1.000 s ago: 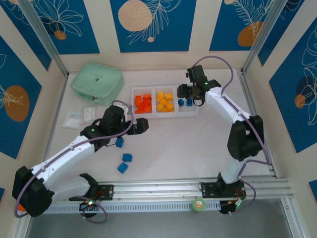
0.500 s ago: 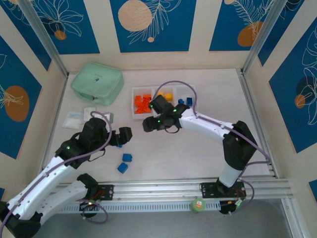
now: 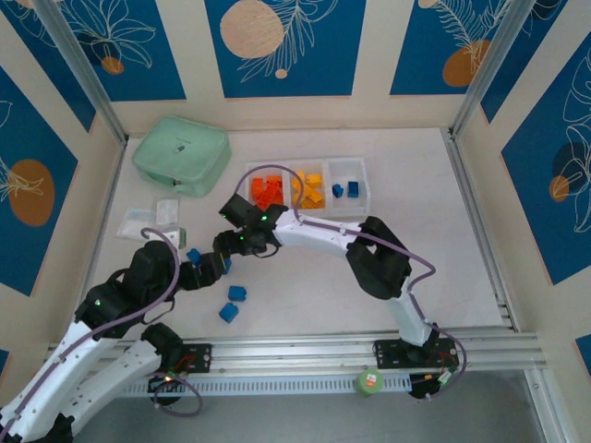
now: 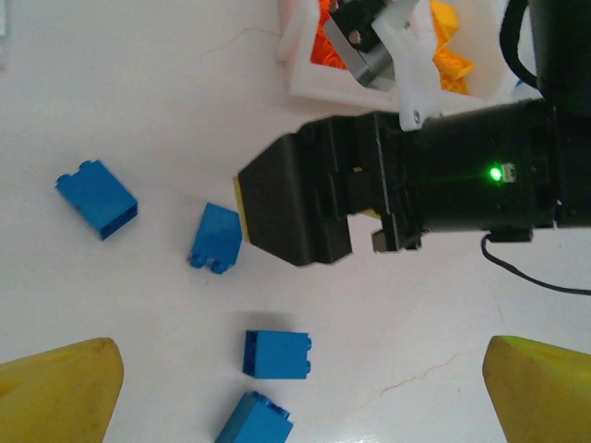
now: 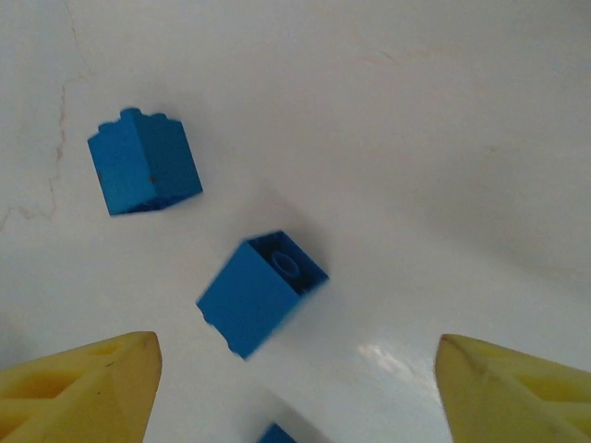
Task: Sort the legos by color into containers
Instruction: Pick up the lego from the middle-left of the table.
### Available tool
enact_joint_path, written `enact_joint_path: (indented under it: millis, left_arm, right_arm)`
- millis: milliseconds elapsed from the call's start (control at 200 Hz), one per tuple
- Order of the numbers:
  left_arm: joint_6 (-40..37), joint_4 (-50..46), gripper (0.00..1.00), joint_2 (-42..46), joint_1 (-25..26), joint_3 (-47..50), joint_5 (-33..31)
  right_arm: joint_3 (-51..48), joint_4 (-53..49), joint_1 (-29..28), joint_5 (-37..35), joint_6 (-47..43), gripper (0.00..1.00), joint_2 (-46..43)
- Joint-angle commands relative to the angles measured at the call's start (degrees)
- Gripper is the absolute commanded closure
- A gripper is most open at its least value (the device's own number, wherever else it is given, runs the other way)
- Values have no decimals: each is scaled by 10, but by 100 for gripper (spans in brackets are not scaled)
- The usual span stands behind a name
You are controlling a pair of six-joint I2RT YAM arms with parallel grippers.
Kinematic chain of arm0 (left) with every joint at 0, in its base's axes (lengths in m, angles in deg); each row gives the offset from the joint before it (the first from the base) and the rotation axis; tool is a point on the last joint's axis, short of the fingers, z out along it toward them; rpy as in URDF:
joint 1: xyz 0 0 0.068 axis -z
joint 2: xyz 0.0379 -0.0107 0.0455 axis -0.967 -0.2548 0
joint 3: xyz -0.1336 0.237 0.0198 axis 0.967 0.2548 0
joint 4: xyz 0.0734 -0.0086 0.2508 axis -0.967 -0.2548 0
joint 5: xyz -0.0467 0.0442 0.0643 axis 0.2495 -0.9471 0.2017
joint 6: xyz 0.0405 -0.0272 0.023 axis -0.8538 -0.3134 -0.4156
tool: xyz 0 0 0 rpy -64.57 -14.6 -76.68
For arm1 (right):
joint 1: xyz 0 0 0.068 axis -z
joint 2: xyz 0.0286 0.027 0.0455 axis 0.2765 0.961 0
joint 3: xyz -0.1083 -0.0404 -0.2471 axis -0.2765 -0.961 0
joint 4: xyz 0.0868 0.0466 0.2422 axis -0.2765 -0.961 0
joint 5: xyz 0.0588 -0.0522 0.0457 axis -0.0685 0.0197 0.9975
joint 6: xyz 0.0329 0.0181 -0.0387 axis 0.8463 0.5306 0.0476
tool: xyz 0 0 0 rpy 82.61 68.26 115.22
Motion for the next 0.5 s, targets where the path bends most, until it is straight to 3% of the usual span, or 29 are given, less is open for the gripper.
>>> enact_joint_path:
  millis: [0,495]
  left_arm:
    - [16,-38,1,18,-5,0,-27]
    - [24,-28,1,29,-5,19,-30]
  right_arm:
    - [49,-35,-7,-25,18,20,40]
    - [182,-119,-45,-91,-15,18,154]
